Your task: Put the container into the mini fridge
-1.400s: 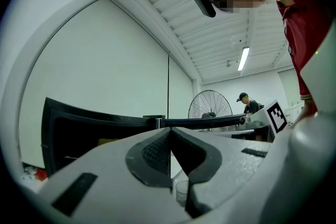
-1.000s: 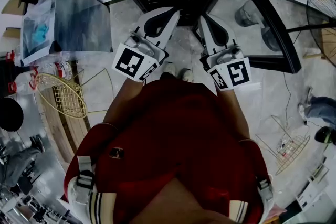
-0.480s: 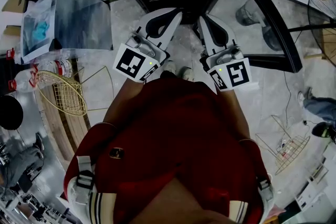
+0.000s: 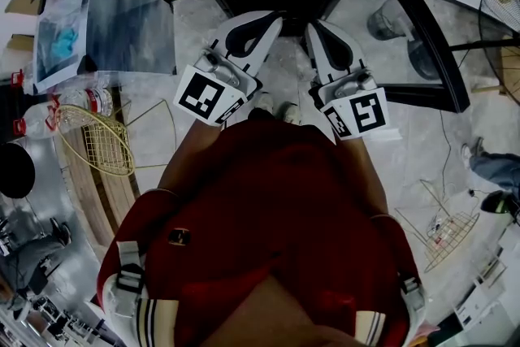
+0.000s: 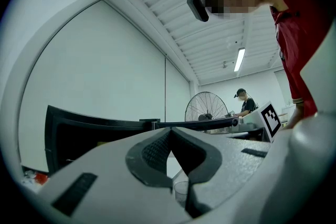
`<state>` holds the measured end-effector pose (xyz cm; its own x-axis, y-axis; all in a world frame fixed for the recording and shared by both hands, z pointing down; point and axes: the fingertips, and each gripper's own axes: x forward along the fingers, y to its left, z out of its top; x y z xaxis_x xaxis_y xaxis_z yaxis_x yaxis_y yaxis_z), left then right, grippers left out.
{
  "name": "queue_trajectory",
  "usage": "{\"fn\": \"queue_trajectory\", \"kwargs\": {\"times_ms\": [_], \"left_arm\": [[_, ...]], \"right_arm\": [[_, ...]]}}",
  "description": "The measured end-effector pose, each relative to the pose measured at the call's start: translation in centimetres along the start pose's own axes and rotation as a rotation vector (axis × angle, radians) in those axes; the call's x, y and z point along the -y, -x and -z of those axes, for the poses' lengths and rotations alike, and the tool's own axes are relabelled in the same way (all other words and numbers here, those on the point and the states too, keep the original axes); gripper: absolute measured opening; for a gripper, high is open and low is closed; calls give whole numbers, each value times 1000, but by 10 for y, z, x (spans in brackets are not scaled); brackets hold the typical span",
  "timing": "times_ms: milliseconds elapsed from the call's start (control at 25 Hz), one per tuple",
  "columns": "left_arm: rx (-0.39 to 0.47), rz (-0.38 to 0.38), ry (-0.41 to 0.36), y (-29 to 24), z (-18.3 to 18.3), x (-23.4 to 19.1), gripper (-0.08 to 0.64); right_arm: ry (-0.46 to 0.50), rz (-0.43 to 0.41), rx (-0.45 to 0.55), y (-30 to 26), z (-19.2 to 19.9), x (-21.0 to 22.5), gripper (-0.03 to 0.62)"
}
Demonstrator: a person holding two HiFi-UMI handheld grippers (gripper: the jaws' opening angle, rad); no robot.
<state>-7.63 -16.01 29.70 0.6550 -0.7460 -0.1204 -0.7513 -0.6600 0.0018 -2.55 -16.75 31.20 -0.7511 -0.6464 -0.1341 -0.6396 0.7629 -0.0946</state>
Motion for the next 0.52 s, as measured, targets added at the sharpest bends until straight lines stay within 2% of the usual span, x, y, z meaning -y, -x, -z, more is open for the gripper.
{"fn": "queue_trajectory", "kwargs": {"times_ms": [520], "left_arm": [[0, -6, 8, 0, 4, -5, 6]], "right_arm": [[7, -7, -6, -2, 4, -1, -6]]}}
